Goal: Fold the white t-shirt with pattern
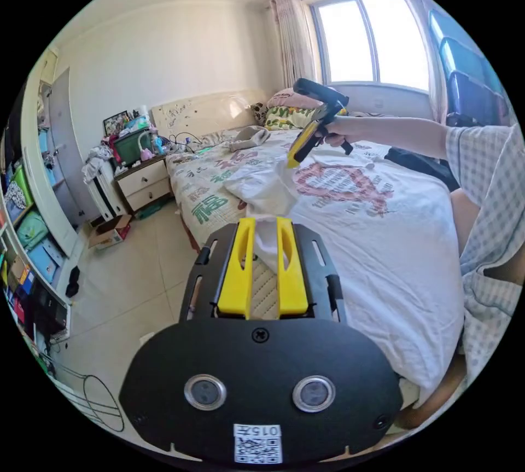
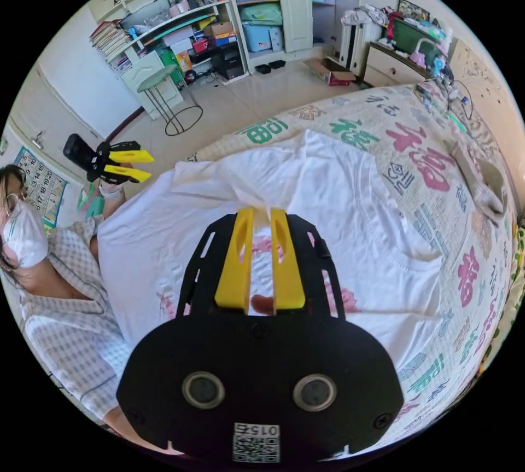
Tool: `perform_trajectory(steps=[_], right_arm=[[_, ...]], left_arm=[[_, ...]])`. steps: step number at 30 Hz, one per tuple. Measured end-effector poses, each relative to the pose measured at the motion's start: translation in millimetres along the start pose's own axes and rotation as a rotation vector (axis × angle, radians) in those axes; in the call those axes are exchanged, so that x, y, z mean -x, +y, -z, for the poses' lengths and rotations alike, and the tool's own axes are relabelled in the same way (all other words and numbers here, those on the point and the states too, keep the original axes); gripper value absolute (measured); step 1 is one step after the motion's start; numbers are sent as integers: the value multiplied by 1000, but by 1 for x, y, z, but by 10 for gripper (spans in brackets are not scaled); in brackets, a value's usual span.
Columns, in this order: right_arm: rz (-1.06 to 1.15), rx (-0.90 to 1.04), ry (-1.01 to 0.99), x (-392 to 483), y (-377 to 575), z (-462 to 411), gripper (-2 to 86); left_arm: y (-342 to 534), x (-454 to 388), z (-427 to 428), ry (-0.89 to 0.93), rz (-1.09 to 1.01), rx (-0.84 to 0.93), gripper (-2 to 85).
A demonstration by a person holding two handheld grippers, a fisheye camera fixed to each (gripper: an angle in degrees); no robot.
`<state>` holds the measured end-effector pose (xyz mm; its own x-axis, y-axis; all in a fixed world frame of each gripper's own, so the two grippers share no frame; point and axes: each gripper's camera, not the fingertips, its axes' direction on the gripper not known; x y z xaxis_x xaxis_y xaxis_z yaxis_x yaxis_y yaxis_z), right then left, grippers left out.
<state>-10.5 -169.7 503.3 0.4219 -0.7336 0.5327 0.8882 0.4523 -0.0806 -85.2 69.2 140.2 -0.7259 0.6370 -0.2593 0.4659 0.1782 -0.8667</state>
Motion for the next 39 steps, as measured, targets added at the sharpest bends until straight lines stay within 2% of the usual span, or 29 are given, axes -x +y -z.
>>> perform_trajectory(steps=[5, 7, 11, 13, 15, 19, 21, 28, 31, 35, 39], right_arm=[[-43, -172, -74, -28, -20, 50, 83], [-61, -164, -96, -37, -39, 51, 89], [-107, -23, -66, -53, -93, 21, 111], [-147, 55, -61, -63, -113, 8, 105], [-174, 76, -84, -71, -129, 9, 53], [-185, -50, -150, -77, -136, 40, 6], [-234, -120, -145, -87, -136, 62, 0], [-251, -144, -185, -95, -125, 99, 15], [-242, -139, -186, -93, -119, 111, 74], [-201, -50, -211, -79, -96, 124, 107], [-92, 154, -167, -39, -69, 121, 105]], left_arm=[[-15, 14, -25, 35, -40, 44, 84], [-27, 13, -41, 52, -96, 90, 84], [-36, 22, -79, 12, -156, 203, 75], [-31, 31, -79, 31, -139, 187, 72], [-24, 47, -71, 40, -108, 160, 68], [-15, 73, -61, 44, -62, 112, 47], [-14, 80, -72, 42, -87, 147, 12], [-4, 106, -65, 68, -2, 88, 8], [2, 121, -52, 81, 61, 35, 44], [5, 122, -41, 112, 38, 6, 69], [-17, 89, -39, 155, -165, 14, 62]])
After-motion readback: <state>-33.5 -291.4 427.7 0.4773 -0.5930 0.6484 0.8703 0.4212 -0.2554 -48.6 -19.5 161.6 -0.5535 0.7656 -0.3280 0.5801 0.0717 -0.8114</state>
